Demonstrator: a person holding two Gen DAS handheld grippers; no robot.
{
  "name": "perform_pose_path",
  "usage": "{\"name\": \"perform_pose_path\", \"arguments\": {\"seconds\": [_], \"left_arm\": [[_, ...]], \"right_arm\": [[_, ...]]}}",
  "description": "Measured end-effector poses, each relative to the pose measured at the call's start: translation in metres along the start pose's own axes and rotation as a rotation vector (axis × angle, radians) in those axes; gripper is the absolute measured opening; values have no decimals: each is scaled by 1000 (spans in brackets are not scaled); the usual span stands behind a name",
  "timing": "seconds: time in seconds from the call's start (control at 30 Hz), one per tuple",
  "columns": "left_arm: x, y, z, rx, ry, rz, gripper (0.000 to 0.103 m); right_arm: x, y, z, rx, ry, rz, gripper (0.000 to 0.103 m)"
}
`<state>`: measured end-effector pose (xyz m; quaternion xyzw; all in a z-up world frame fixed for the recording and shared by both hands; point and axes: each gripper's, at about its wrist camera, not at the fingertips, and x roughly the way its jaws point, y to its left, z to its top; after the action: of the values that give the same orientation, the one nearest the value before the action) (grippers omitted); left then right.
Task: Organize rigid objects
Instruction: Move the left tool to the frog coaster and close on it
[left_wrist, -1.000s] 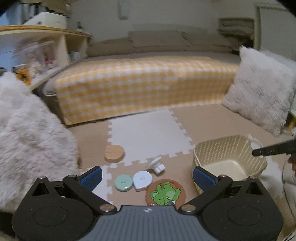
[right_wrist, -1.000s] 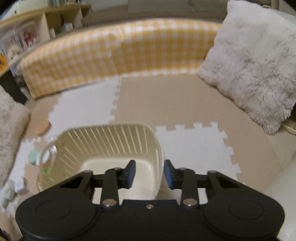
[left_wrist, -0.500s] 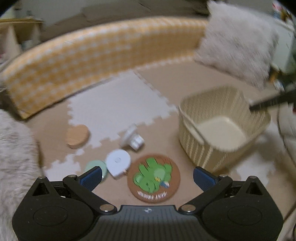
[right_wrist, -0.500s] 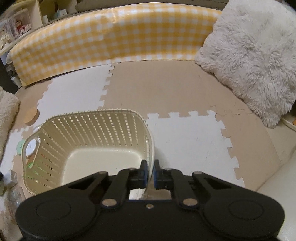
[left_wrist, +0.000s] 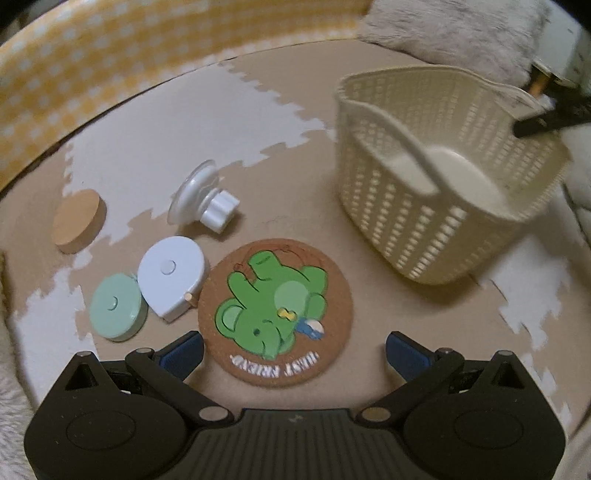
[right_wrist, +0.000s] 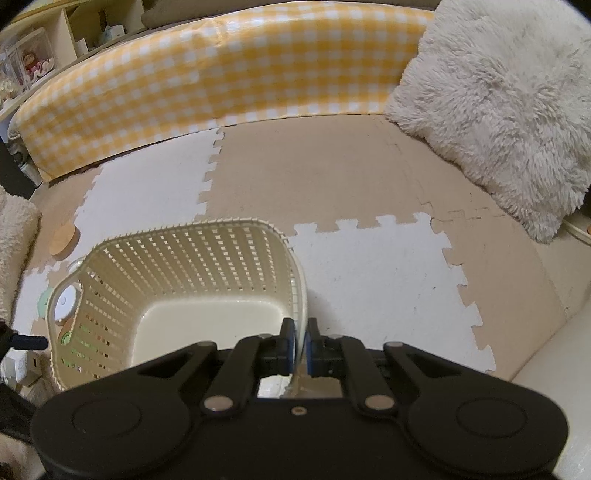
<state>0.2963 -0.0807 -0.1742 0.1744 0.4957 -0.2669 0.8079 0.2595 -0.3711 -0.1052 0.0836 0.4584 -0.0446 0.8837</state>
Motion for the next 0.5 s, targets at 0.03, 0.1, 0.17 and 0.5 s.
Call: {"name": "perform_pose_path", "arguments": {"seconds": [0.03,0.1,0.17,0.5], "left_arm": [[3,3,1,-22,-4,1,103],[8,7,3,-61,-14,-1,103],[12,12,5,-105,-27,6,103],[23,12,16,-134,-42,57,102]], "right_arm": [[1,0,0,1,5,2,6],[3,1,-1,-4,7,-3,6],[3,2,-1,-10,5,-8,6],[4,1,-1,-2,6,-4,6]]}}
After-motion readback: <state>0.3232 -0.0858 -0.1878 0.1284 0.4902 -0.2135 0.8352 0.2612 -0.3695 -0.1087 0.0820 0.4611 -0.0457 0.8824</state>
